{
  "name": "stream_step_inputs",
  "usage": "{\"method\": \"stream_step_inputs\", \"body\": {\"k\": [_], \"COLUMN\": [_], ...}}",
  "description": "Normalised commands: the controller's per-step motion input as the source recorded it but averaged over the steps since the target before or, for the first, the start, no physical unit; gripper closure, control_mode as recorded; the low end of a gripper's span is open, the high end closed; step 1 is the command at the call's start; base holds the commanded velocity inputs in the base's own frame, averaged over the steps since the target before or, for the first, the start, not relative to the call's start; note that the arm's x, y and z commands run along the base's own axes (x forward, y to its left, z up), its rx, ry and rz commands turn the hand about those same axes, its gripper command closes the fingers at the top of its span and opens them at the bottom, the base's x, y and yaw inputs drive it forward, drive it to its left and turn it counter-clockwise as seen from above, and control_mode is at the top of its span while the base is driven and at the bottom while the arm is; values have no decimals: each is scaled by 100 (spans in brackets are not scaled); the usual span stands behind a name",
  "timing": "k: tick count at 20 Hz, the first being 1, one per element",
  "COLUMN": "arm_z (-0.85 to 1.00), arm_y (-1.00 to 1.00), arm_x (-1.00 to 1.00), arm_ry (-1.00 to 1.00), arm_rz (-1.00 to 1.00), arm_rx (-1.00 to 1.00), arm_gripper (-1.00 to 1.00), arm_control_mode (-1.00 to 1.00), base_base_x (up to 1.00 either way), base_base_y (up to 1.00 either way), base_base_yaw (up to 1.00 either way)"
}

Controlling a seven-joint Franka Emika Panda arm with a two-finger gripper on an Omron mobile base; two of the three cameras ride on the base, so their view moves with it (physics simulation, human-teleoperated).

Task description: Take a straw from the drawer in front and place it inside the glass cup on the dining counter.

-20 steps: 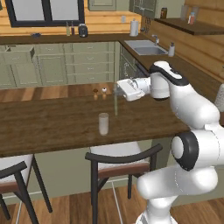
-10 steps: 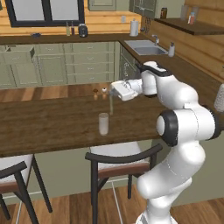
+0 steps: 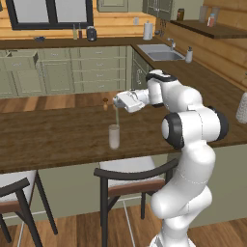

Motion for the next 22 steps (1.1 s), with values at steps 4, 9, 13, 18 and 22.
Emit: {"method": "stream_step_inputs", "body": {"k": [4, 9, 13, 18, 22], "arm_z": [-25, -17, -13, -16, -19], "arm_y": [0, 1, 8, 11, 11], "arm_x": [37, 32, 32, 34, 35], "arm_ry": [0, 0, 0, 0, 0], "arm_rz": [2, 3, 4, 4, 4], "arm_rx": [0, 0, 0, 0, 0], "arm_gripper": [100, 100, 100, 100, 100], "arm_control_mode": [-100, -100, -100, -100, -100], "base_base_x": [0, 0, 0, 0, 0], "base_base_y": [0, 0, 0, 0, 0], "base_base_yaw": [0, 0, 0, 0, 0]}}
